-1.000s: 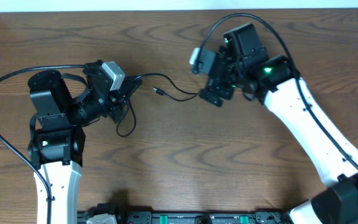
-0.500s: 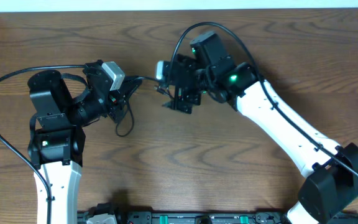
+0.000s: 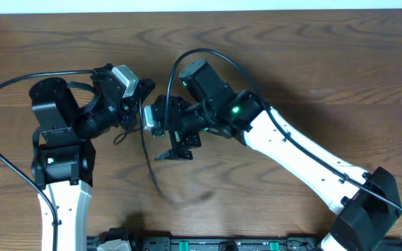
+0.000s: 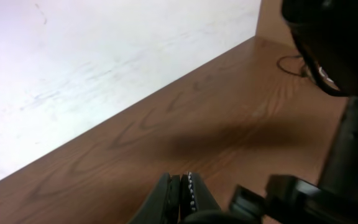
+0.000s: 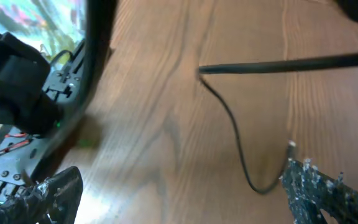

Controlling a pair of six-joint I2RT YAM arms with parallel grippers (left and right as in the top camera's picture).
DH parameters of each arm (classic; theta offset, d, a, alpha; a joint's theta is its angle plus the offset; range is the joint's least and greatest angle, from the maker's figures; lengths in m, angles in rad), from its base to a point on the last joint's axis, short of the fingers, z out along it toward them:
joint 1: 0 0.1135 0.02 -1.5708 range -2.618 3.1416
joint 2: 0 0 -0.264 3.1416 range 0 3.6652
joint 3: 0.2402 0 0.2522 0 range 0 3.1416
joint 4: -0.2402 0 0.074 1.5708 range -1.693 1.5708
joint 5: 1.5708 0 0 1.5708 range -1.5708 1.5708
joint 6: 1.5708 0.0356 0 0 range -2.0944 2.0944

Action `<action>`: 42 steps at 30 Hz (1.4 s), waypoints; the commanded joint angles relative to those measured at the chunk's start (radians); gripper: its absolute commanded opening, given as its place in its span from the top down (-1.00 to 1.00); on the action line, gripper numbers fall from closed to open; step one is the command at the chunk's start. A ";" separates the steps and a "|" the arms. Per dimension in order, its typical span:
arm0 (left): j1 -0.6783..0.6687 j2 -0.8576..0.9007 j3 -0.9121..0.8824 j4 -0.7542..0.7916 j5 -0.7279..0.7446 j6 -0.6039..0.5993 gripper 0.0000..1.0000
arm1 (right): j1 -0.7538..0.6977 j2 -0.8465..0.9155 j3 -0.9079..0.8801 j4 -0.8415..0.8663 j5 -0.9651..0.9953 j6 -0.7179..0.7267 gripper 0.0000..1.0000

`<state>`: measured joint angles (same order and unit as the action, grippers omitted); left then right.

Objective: Untangle cables

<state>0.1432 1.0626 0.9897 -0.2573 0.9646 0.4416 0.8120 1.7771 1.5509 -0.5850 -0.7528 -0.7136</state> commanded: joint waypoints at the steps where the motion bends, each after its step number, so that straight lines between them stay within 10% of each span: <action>1: 0.002 -0.002 -0.005 0.005 -0.017 -0.006 0.85 | 0.010 0.011 -0.002 -0.003 0.008 -0.005 -0.99; 16: 0.002 -0.002 -0.005 0.005 -0.494 -0.176 0.84 | -0.057 0.011 -0.002 -0.043 0.861 0.281 -0.99; 19: 0.002 -0.002 -0.005 0.000 -0.600 -0.278 0.27 | -0.082 0.011 -0.002 -0.051 0.899 0.340 -0.98; 24: 0.002 -0.002 -0.005 -0.092 -0.357 -0.304 -0.15 | -0.094 0.011 -0.002 -0.058 0.866 0.362 -0.98; 30: 0.002 -0.002 -0.005 -0.174 -0.141 -0.304 0.10 | -0.094 0.011 -0.002 -0.053 0.820 0.362 -0.98; 33: 0.005 -0.002 -0.005 -0.125 -0.443 -0.305 0.41 | -0.094 0.011 -0.002 -0.059 0.661 0.361 -0.99; 42: 0.045 -0.014 -0.005 -0.122 -1.319 -0.446 0.40 | -0.094 0.052 -0.003 -0.074 0.576 0.328 -0.98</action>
<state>0.1577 1.0626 0.9897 -0.3611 0.0223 0.0776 0.7155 1.7813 1.5509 -0.6563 -0.1204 -0.3687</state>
